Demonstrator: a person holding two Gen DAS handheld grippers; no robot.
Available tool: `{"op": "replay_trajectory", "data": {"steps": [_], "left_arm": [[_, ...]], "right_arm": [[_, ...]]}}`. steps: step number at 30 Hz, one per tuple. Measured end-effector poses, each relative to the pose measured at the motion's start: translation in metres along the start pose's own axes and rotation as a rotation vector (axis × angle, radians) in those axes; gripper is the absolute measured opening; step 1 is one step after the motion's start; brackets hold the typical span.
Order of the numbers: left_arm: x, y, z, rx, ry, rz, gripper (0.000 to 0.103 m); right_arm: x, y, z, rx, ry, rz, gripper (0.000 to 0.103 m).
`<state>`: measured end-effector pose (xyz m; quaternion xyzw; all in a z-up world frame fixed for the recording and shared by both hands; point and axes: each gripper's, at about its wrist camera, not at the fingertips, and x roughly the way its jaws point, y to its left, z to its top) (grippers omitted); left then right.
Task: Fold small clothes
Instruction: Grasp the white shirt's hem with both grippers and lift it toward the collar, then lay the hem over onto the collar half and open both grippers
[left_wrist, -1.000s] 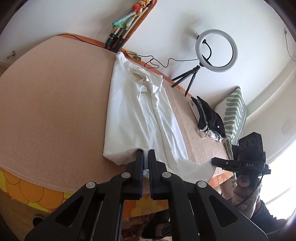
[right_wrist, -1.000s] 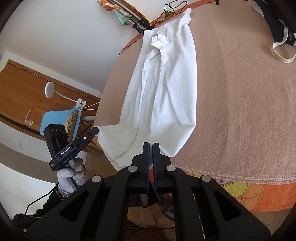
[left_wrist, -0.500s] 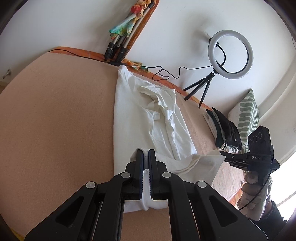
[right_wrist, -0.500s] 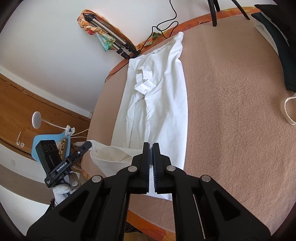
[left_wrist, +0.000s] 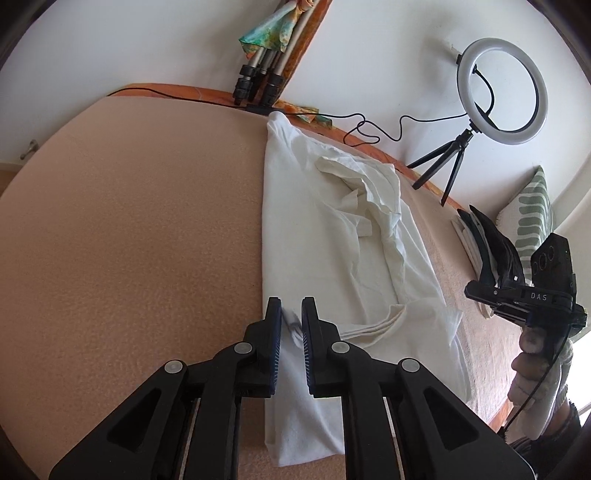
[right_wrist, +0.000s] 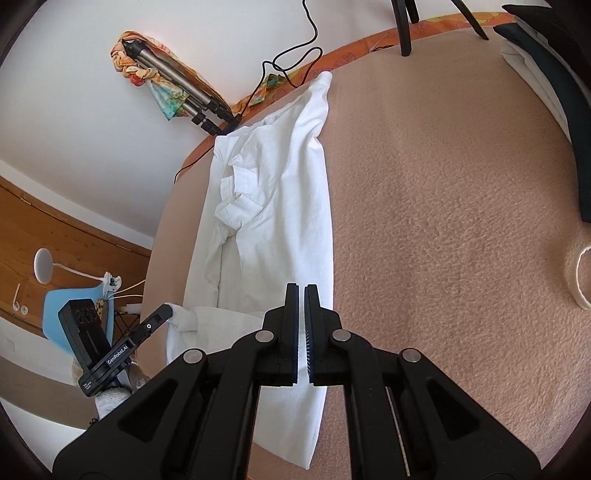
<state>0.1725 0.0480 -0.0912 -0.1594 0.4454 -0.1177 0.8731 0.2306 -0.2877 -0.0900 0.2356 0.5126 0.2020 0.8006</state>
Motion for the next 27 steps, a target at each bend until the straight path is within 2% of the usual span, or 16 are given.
{"op": "replay_trajectory", "data": {"steps": [2,6,10,14,15,16,18,19,21,27], "left_arm": [[-0.006,0.004,0.0,-0.007,-0.022,-0.002,0.011],[-0.012,0.013,-0.005,0.003,-0.005,-0.028,0.012],[-0.005,0.018,-0.013,0.005,0.044,-0.039,0.018],[0.001,0.013,-0.02,0.022,0.076,-0.051,0.018],[0.001,0.012,-0.02,0.025,0.077,-0.057,0.018],[0.001,0.011,-0.021,0.027,0.076,-0.064,0.018],[0.001,0.009,-0.023,0.038,0.069,-0.072,0.018],[0.002,0.008,-0.024,0.049,0.069,-0.073,0.018],[0.005,0.006,-0.026,0.063,0.069,-0.061,0.007],[0.002,0.006,-0.027,0.082,0.036,-0.05,0.004]], "right_arm": [[-0.006,0.0,0.0,-0.018,0.001,-0.034,0.007],[-0.016,0.0,-0.017,-0.064,0.029,-0.014,0.041],[-0.006,0.002,-0.032,-0.125,0.068,-0.04,0.042],[0.007,0.0,-0.034,-0.126,0.084,-0.073,0.042],[0.009,0.001,-0.033,-0.127,0.084,-0.075,0.038],[0.01,0.002,-0.033,-0.131,0.081,-0.077,0.024],[0.013,0.007,-0.032,-0.149,0.081,-0.081,0.008],[0.013,0.009,-0.031,-0.157,0.073,-0.087,0.007],[0.011,0.014,-0.031,-0.179,0.057,-0.098,0.006],[0.008,0.024,-0.029,-0.224,0.028,-0.122,0.004]]}}
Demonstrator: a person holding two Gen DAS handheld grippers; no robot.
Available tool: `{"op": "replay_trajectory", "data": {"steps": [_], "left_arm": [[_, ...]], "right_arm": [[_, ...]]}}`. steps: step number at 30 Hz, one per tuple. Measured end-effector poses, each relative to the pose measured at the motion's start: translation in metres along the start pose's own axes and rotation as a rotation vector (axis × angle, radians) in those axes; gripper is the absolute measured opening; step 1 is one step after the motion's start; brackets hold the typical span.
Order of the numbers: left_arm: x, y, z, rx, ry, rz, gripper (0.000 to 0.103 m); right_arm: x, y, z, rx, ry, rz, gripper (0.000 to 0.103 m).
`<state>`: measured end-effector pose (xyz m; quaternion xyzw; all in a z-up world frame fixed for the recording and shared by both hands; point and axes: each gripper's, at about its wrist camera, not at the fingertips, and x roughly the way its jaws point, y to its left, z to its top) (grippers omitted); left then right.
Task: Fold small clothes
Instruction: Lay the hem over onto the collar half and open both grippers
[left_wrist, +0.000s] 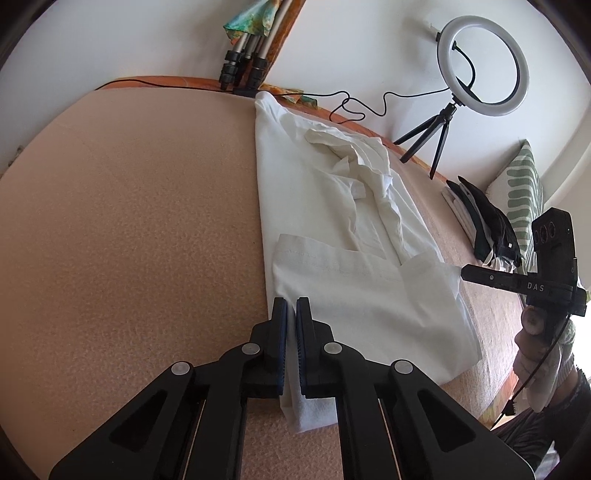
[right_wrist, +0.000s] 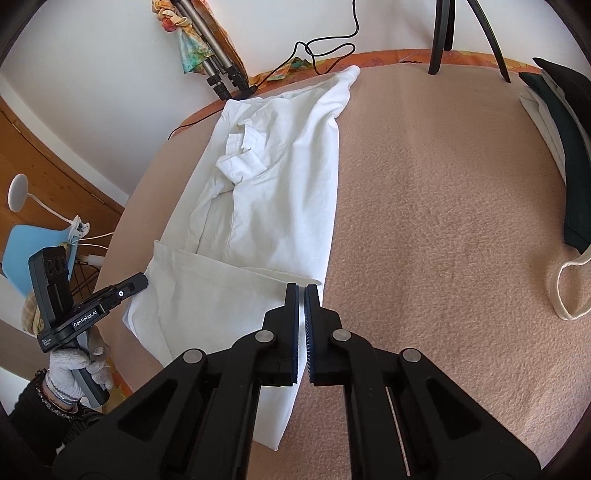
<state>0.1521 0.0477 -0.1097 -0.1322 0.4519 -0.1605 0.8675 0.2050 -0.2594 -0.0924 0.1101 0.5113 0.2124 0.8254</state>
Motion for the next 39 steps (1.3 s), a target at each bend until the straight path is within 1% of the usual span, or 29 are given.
{"op": "replay_trajectory", "data": {"steps": [2,4,5,6,7,8,9,13,17,18,19,20,21,22,23,25,31,32,33,34,36,39], "left_arm": [[-0.003,-0.004,0.002,0.031,-0.017,0.021,0.004],[-0.001,-0.006,0.006,0.036,-0.016,0.051,0.009],[0.001,-0.006,0.009,0.033,-0.017,0.067,0.015],[0.003,-0.006,0.011,0.039,-0.023,0.076,0.023],[0.005,-0.007,0.013,0.05,-0.03,0.088,0.026],[0.008,-0.009,0.015,0.067,-0.034,0.1,0.03],[0.012,-0.011,0.018,0.086,-0.03,0.104,0.031],[0.025,-0.022,0.023,0.162,-0.018,0.116,0.031],[0.033,-0.028,0.021,0.198,-0.01,0.113,0.03],[0.034,-0.029,0.021,0.208,-0.011,0.118,0.028],[0.033,-0.03,0.02,0.217,-0.019,0.118,0.023],[0.032,-0.029,0.02,0.22,-0.023,0.115,0.01],[0.031,-0.028,0.02,0.216,-0.027,0.112,0.008],[0.029,-0.026,0.02,0.206,-0.036,0.104,0.006],[0.028,-0.025,0.02,0.197,-0.042,0.096,0.005],[0.025,-0.025,0.02,0.194,-0.057,0.104,0.005],[0.012,-0.025,0.019,0.186,-0.112,0.13,0.004],[0.013,-0.024,0.019,0.188,-0.111,0.142,0.004],[0.016,-0.021,0.02,0.179,-0.096,0.147,0.008],[0.018,-0.017,0.021,0.159,-0.075,0.157,0.008],[0.014,-0.009,0.021,0.11,-0.072,0.176,0.009],[-0.004,-0.003,0.018,0.07,-0.076,0.124,0.009]], "right_arm": [[0.0,0.001,0.001,-0.007,-0.002,0.0,0.005],[0.001,0.0,0.0,-0.007,0.009,-0.012,0.005],[0.002,-0.001,0.0,-0.001,0.014,-0.021,0.007],[0.002,-0.003,0.0,0.004,0.02,-0.031,0.014],[0.003,-0.004,0.0,0.009,0.02,-0.037,0.024],[0.003,-0.005,-0.001,0.012,0.018,-0.04,0.029],[0.004,-0.006,-0.001,0.014,0.015,-0.043,0.032],[0.007,-0.012,0.0,0.041,0.022,-0.014,0.032],[0.011,-0.014,0.002,0.052,0.022,0.001,0.032],[0.011,-0.013,0.002,0.046,0.021,0.001,0.032],[0.01,-0.011,0.002,0.038,0.017,0.003,0.028],[0.01,-0.009,0.002,0.027,0.014,0.002,0.023],[0.009,-0.006,0.002,0.012,0.013,-0.002,0.013],[0.009,-0.004,0.002,0.0,0.012,-0.003,0.008],[0.009,-0.001,0.002,-0.01,0.009,-0.01,0.008],[0.007,0.003,0.002,-0.032,0.0,-0.011,0.005],[0.002,0.016,0.008,-0.088,-0.045,-0.062,0.004],[0.002,0.016,0.011,-0.087,-0.057,-0.077,0.004],[0.003,0.014,0.013,-0.08,-0.065,-0.09,0.004],[0.005,0.011,0.015,-0.071,-0.066,-0.091,0.004],[0.011,0.006,0.018,-0.05,-0.04,-0.095,0.004],[0.007,-0.003,0.014,-0.01,-0.023,-0.075,0.005]]}}
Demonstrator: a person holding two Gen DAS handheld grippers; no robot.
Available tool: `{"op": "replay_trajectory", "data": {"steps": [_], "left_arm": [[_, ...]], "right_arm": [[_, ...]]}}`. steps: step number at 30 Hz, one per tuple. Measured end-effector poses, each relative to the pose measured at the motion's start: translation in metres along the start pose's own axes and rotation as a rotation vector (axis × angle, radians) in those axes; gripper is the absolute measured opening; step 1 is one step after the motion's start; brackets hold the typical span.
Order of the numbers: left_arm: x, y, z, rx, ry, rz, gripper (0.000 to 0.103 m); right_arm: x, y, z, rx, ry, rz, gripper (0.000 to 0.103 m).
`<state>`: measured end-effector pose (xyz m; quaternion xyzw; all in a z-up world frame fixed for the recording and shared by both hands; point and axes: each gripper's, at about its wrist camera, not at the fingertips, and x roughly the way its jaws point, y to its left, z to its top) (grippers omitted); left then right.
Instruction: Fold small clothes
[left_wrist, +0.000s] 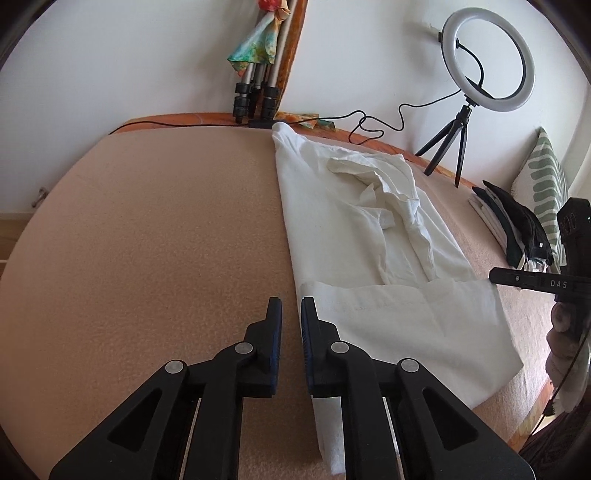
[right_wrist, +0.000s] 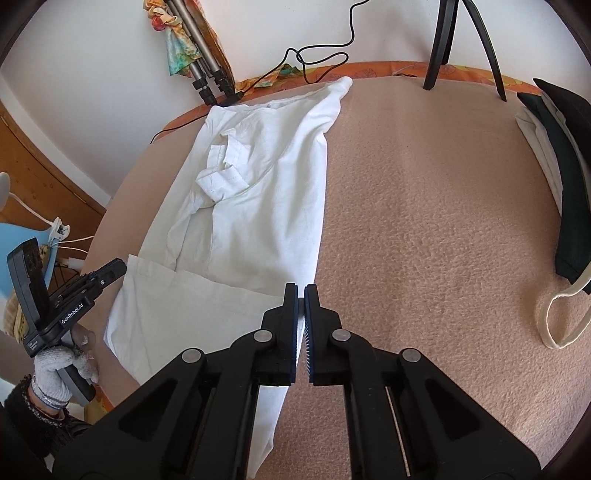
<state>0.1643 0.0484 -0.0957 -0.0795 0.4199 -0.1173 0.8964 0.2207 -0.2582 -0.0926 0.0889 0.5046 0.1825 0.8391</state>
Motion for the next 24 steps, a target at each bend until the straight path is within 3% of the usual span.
{"op": "replay_trajectory", "data": {"steps": [2,4,6,9,15,18,24], "left_arm": [[-0.016,0.002,-0.006,-0.002,-0.006,-0.029,0.009],[-0.03,0.005,-0.015,-0.019,0.002,-0.078,0.012],[-0.041,0.006,-0.024,-0.03,0.016,-0.119,0.019],[-0.049,0.005,-0.039,-0.006,0.048,-0.156,0.027],[-0.048,-0.002,-0.059,0.037,0.115,-0.202,0.027],[-0.047,-0.007,-0.063,0.073,0.112,-0.183,0.027],[-0.039,-0.014,-0.064,0.103,0.12,-0.224,0.025]], "right_arm": [[-0.013,-0.005,-0.008,0.022,-0.01,0.016,0.011],[-0.027,-0.01,-0.022,0.05,-0.006,0.063,0.03],[-0.041,-0.011,-0.039,0.075,-0.005,0.12,0.039],[-0.046,-0.008,-0.067,0.101,0.027,0.185,0.041],[-0.029,-0.008,-0.105,0.203,0.122,0.257,0.041],[-0.025,-0.007,-0.11,0.227,0.118,0.287,0.041],[-0.016,-0.001,-0.102,0.246,0.113,0.316,0.041]]}}
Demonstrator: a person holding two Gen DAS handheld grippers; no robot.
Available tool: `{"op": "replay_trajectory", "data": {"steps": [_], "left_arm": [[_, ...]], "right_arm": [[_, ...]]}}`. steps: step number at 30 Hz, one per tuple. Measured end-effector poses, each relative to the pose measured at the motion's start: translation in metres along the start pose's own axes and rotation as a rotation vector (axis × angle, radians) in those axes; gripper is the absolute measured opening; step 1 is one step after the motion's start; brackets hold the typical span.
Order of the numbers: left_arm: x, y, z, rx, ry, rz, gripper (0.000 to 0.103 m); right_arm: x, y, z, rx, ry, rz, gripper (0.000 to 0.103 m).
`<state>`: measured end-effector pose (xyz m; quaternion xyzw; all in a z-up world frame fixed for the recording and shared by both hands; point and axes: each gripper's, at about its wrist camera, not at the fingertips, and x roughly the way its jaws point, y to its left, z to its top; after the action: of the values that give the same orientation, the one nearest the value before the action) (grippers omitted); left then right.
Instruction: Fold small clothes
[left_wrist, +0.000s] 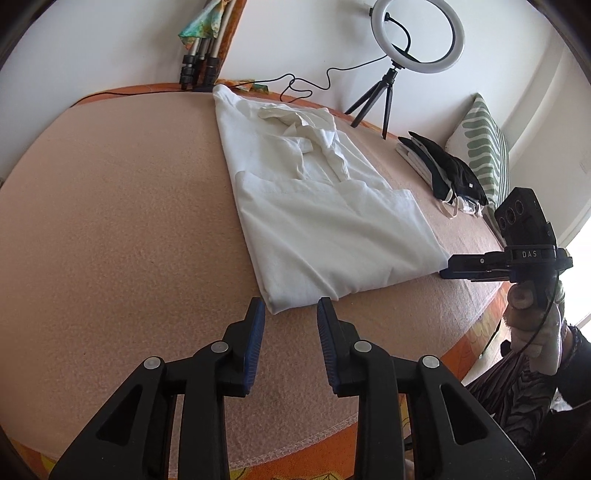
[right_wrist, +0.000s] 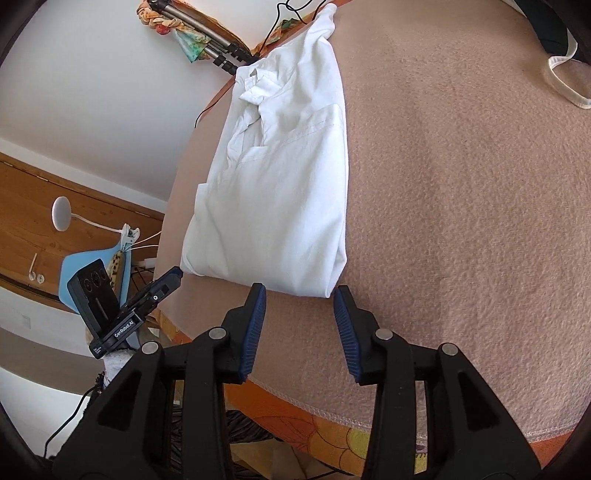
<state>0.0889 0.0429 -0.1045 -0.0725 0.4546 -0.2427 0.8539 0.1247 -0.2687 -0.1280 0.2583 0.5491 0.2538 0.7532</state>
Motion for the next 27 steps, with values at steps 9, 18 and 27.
{"op": "replay_trajectory", "data": {"steps": [9,18,27], "left_arm": [[-0.011,0.012,0.003,-0.067,-0.05,-0.026,0.0],[-0.016,0.002,-0.001,0.03,-0.057,0.024,0.0],[-0.019,-0.008,0.006,0.08,-0.03,0.022,0.021]], "right_arm": [[-0.009,0.018,0.01,-0.033,-0.06,0.006,0.006],[-0.01,0.016,0.011,-0.032,-0.058,-0.016,0.006],[-0.022,0.036,0.022,-0.081,-0.098,0.018,0.006]]}}
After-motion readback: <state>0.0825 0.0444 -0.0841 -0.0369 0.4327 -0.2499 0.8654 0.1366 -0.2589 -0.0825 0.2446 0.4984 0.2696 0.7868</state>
